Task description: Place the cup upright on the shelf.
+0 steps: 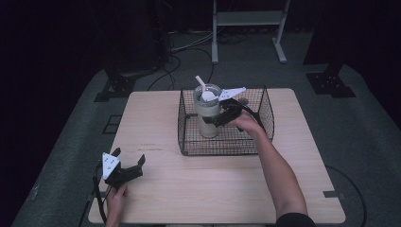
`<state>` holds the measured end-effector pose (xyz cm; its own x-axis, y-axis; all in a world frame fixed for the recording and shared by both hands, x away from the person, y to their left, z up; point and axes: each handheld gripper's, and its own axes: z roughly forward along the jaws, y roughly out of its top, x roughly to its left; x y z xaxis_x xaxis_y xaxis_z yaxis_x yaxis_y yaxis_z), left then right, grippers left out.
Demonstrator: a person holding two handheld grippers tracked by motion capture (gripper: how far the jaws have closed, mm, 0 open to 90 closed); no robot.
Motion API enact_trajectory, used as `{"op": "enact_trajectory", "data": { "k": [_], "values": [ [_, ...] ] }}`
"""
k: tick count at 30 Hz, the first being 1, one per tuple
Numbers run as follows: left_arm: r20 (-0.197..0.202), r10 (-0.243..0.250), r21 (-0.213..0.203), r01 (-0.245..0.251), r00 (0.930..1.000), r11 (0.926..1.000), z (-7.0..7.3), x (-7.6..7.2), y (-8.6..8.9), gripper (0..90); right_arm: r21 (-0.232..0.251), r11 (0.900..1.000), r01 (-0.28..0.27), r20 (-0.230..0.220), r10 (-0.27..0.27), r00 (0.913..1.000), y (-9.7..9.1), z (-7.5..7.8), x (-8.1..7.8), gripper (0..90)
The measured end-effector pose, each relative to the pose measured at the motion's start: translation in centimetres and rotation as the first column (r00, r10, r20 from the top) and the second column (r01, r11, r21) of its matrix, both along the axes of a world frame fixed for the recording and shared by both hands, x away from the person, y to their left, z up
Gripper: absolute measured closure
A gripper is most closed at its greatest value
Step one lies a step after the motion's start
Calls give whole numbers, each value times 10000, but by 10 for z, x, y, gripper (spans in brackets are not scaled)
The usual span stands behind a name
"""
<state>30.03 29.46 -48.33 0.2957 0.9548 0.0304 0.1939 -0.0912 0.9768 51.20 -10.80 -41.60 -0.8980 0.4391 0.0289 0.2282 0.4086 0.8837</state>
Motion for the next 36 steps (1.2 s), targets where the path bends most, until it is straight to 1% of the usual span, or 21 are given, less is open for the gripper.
{"op": "enact_trajectory", "data": {
  "k": [3,8,10,13,16,20,23,26,30,33,36],
  "values": [
    [-3,1,-5,-1,10000,10000,0,0,0,0,-54,9999,157,63,-157,9999,-2,1,-3,75],
    [-2,6,0,-6,10000,10000,0,0,0,0,-22,9997,261,102,-261,9996,-5,0,-6,75],
    [7,2,-1,-2,10000,10000,0,0,0,0,-138,9993,355,160,-353,9992,-6,0,-7,75],
    [-3,7,-1,-7,10000,10000,0,0,0,0,-197,9992,341,247,-336,9991,-6,1,-8,74],
    [-7,10,-4,-10,10000,10000,0,0,0,0,-228,9990,372,222,-367,9991,-7,2,-9,74],
    [-5,17,-7,-17,10000,10000,0,0,0,0,-310,9987,400,325,-390,9987,-10,6,-10,74],
    [-14,30,-7,-30,10000,10000,0,0,0,0,-357,9984,434,188,-427,9989,-12,8,-12,74],
    [-23,38,-12,-38,10000,10000,0,0,0,0,-382,9979,519,228,-511,9984,-14,12,-15,75],
    [-24,51,-10,-51,10000,10000,0,0,0,0,-560,9965,618,202,-608,9979,-17,17,-18,75],
    [-12,51,-3,-51,10000,10000,0,0,0,0,-504,9960,735,27,-734,9973,-22,20,-22,75],
    [-36,57,-20,-57,10000,10000,0,1,0,0,-418,9952,886,-36,-888,9960,-27,22,-26,75]
  ]
}}
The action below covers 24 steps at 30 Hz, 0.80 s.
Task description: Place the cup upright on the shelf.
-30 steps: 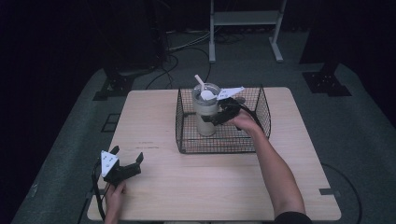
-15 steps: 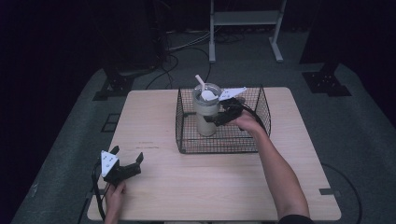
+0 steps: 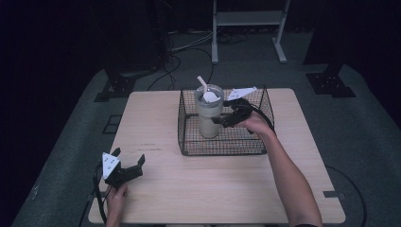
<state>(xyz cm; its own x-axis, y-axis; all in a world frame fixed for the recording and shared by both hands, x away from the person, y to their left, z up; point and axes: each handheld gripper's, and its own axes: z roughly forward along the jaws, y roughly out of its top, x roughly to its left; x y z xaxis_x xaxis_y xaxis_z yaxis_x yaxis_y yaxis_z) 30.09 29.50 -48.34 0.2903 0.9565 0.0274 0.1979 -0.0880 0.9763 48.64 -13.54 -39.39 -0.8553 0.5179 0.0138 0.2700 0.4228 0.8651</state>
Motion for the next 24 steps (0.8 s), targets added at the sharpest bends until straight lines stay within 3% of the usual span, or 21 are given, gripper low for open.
{"op": "enact_trajectory", "data": {
  "k": [9,13,16,18,24],
  "values": [
    [20,-21,19,21,10000,10000,0,0,0,0,132,9986,519,-220,-516,9984,-13,7,-12,76],
    [43,-21,23,20,10000,10000,0,-1,-1,0,77,9953,967,-294,-965,9949,-19,9,-16,76],
    [44,-21,25,21,10000,10000,0,-1,-1,0,312,9912,1288,-395,-1275,9910,-24,10,-23,76],
    [42,-17,29,17,10000,10000,0,-1,-1,0,155,9879,1542,-466,-1533,9871,-26,12,-26,76],
    [51,3,28,-3,10000,10000,0,-1,-1,0,326,9851,1691,-286,-1682,9853,-34,17,-37,76]
  ]
}}
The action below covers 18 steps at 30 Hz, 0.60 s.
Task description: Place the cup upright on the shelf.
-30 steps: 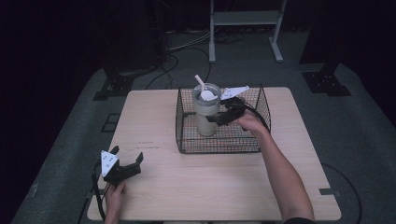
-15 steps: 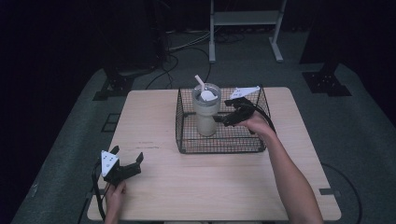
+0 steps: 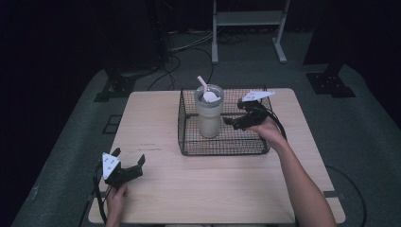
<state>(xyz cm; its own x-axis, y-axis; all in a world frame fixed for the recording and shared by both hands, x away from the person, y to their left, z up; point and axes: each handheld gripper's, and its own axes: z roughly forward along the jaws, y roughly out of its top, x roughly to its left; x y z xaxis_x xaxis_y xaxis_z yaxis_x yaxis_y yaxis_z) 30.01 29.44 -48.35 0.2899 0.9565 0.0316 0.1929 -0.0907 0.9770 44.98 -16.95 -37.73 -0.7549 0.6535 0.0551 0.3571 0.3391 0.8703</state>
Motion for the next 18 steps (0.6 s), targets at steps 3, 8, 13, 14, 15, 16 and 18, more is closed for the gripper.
{"op": "enact_trajectory", "data": {
  "k": [3,8,13,14,15,16,18],
  "values": [
    [5,-4,12,4,10000,10000,0,0,0,0,-24,10000,19,-11,-19,10000,-2,1,-4,76],
    [10,-9,-5,9,10000,10000,0,0,0,0,-44,9999,100,-4,-100,9999,-8,4,-10,76],
    [8,-12,8,12,10000,10000,0,0,0,0,-18,9998,181,87,-181,9998,-12,9,-14,76],
    [10,-13,1,13,10000,10000,0,0,0,0,0,9999,173,119,-173,9998,-13,10,-15,76],
    [11,-12,0,12,10000,10000,0,0,0,0,-14,9998,208,117,-208,9997,-14,11,-15,76],
    [10,-15,5,15,10000,10000,0,0,0,0,-19,9997,238,136,-238,9996,-15,12,-16,76],
    [11,-16,12,16,10000,10000,0,0,0,0,-32,9997,242,134,-241,9996,-17,12,-17,76]
  ]
}}
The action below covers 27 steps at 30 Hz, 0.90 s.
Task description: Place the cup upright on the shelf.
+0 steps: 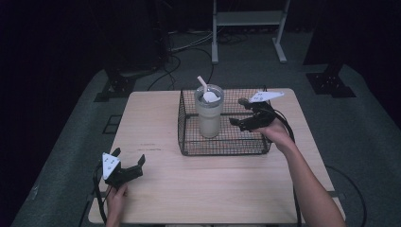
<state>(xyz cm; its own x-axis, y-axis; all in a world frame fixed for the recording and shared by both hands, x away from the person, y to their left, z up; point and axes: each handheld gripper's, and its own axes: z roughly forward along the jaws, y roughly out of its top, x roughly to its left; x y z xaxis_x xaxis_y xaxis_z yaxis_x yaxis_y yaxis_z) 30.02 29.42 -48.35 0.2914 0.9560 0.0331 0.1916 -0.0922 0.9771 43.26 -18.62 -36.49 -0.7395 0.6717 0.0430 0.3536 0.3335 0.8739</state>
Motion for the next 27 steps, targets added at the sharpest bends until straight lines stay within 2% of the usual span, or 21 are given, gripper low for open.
{"op": "enact_trajectory", "data": {
  "k": [17,27],
  "values": [
    [0,-1,22,1,10000,10000,0,1,0,0,5,9999,126,-1,-126,9999,-21,2,-20,76],
    [3,-2,-14,2,10000,10000,0,1,0,0,5,9999,135,34,-135,9999,-27,0,-31,76]
  ]
}}
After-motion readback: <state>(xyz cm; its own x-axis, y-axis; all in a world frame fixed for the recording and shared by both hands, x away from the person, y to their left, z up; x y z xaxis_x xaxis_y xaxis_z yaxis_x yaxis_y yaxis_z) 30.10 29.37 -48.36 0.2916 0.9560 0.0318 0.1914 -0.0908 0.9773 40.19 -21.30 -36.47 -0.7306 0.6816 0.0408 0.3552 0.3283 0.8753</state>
